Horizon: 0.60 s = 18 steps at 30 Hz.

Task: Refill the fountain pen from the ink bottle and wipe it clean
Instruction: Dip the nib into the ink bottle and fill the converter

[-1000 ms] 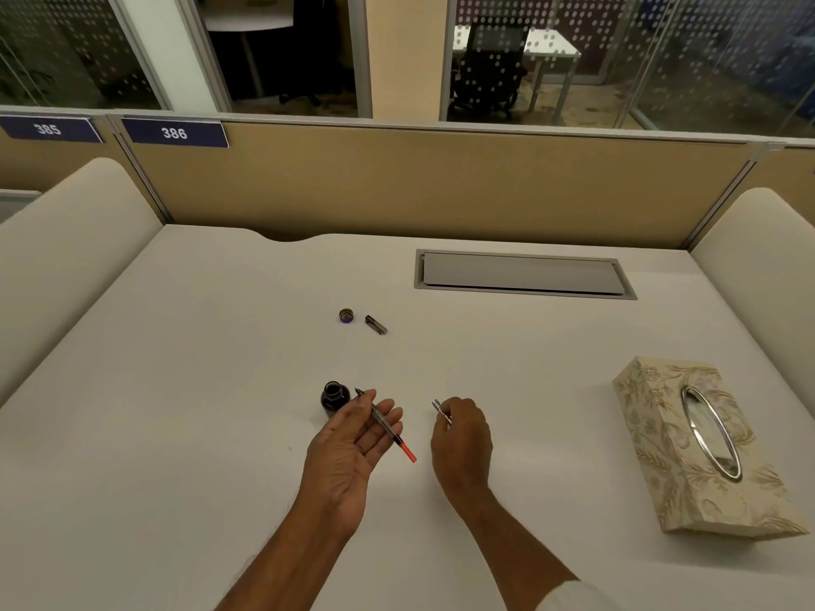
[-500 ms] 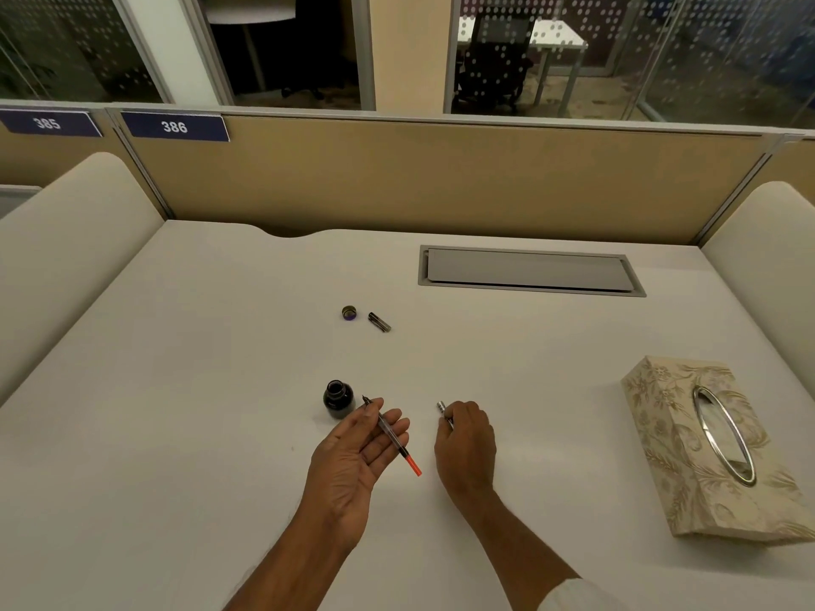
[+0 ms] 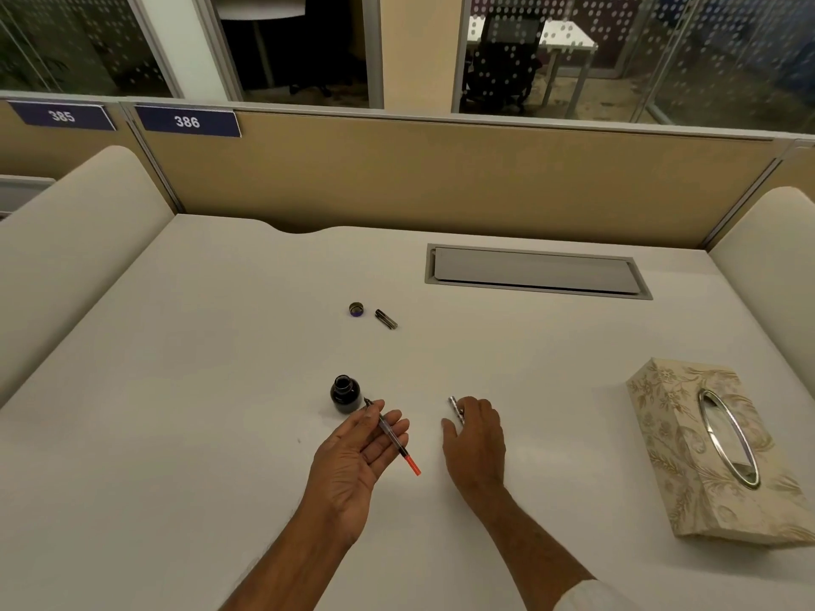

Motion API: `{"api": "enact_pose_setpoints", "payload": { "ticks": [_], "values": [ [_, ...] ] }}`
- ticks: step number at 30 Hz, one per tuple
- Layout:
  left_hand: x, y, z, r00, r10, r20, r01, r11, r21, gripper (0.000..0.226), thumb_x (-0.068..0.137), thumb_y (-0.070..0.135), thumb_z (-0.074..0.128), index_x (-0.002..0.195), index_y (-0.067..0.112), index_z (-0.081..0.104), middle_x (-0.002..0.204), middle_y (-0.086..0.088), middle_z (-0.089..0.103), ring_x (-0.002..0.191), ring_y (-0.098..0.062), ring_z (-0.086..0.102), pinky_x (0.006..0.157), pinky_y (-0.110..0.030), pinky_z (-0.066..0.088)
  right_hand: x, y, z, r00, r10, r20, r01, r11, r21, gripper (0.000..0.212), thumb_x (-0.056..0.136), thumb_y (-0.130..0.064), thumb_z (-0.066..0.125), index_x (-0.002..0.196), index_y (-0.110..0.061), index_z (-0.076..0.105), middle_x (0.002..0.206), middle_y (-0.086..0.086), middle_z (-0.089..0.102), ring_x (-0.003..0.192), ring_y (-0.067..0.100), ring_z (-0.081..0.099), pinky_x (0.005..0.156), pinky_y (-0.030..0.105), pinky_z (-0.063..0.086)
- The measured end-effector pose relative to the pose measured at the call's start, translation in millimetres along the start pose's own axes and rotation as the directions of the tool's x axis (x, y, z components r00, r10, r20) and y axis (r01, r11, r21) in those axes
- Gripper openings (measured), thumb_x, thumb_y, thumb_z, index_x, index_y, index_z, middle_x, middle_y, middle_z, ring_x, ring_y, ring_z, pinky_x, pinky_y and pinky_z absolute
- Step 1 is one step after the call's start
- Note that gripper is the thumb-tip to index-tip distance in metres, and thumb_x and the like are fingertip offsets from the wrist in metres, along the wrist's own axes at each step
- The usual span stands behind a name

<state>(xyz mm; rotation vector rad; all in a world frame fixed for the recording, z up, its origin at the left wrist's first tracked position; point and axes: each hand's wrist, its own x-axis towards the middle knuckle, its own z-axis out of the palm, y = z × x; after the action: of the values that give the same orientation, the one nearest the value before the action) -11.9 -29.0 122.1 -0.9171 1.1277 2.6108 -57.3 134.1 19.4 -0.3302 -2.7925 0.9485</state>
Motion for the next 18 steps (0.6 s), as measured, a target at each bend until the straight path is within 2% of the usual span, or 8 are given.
{"api": "enact_pose_setpoints", "payload": {
  "ticks": [9, 18],
  "values": [
    [1.1, -1.5, -3.2, 1.000, -0.005, 0.003, 0.005, 1.000, 0.002, 0.023, 0.097, 0.010, 0.064, 0.117, 0.000, 0.071, 0.105, -0.023, 0.079, 0.093, -0.034, 0.079, 0.070, -0.036, 0.066, 0.7, 4.5, -1.3, 1.000, -0.002, -0.007, 0.002, 1.000, -0.028, 0.030, 0.085, -0.017, 0.076, 0.111, -0.009, 0.066, 0.101, 0.009, 0.066, 0.093, 0.029, 0.061, 0.080, 0.043, 0.052],
    [2.0, -3.7, -6.0, 1.000, -0.013, 0.014, 0.013, 1.000, 0.004, 0.022, 0.096, 0.010, 0.066, 0.115, 0.000, 0.072, 0.106, -0.023, 0.079, 0.094, -0.034, 0.079, 0.073, -0.037, 0.066, 1.1, 9.8, -2.1, 0.999, -0.040, -0.036, 0.037, 0.996, -0.077, 0.031, 0.082, -0.019, 0.079, 0.109, -0.009, 0.068, 0.100, 0.008, 0.067, 0.091, 0.030, 0.062, 0.078, 0.043, 0.051]
  ]
}}
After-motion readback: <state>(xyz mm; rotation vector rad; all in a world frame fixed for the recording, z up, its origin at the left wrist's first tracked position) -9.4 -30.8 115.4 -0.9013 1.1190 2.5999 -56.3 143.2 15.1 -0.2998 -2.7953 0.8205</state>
